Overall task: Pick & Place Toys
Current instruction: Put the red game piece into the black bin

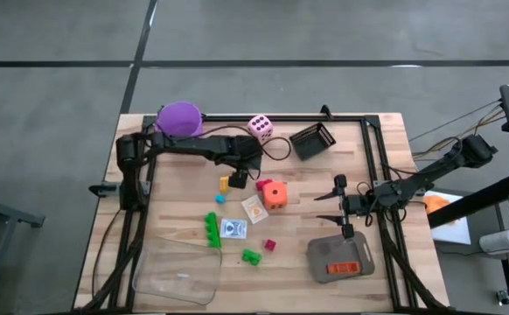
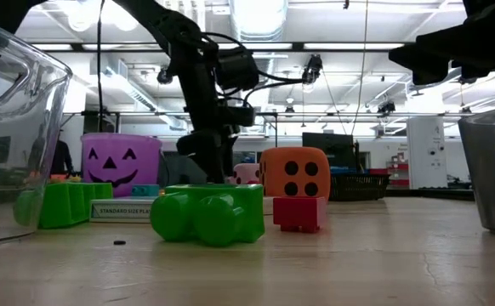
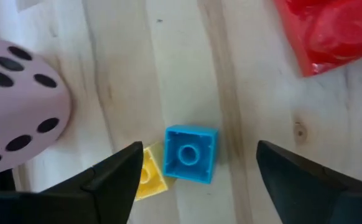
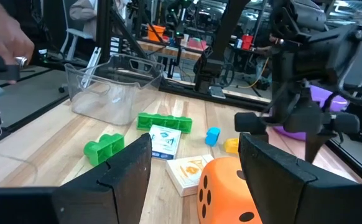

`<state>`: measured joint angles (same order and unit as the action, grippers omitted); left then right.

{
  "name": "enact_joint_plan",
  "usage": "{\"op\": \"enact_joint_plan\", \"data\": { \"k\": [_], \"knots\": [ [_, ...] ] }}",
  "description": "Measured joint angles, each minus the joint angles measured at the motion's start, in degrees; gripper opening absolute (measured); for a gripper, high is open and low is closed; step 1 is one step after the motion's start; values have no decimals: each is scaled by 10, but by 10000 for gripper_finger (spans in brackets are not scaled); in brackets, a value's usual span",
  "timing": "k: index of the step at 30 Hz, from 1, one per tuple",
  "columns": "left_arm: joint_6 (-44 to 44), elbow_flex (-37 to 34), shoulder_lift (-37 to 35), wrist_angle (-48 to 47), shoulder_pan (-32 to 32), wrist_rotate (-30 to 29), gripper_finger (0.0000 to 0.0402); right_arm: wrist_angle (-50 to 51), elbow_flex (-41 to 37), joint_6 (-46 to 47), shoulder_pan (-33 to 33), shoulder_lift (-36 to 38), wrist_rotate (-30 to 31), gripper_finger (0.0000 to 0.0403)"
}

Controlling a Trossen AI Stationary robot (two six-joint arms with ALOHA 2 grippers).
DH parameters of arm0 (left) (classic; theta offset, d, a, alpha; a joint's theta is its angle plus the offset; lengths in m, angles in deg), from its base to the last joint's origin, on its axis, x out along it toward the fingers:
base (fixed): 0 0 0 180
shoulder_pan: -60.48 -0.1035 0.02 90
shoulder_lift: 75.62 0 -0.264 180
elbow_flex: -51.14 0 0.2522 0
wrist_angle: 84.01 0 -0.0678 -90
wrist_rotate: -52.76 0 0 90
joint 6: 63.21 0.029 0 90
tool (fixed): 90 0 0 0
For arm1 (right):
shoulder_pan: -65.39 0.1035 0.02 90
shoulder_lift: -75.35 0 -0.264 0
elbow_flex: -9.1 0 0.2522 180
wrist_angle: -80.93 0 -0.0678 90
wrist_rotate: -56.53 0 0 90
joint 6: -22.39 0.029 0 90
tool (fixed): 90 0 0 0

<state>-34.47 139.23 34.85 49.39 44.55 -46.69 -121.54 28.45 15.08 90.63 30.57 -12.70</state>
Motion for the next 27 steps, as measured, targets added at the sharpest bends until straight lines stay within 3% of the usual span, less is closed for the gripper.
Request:
{"op": "enact_joint_plan", "data": {
  "k": [16, 27],
  "knots": [
    [-21, -5, 0, 2, -32, 27, 280, 0, 0, -2, -2, -1, 2, 238],
    [-7, -17, 3, -8, -3, 45, 280, 0, 0, -2, -2, -3, 2, 238]
  ]
}}
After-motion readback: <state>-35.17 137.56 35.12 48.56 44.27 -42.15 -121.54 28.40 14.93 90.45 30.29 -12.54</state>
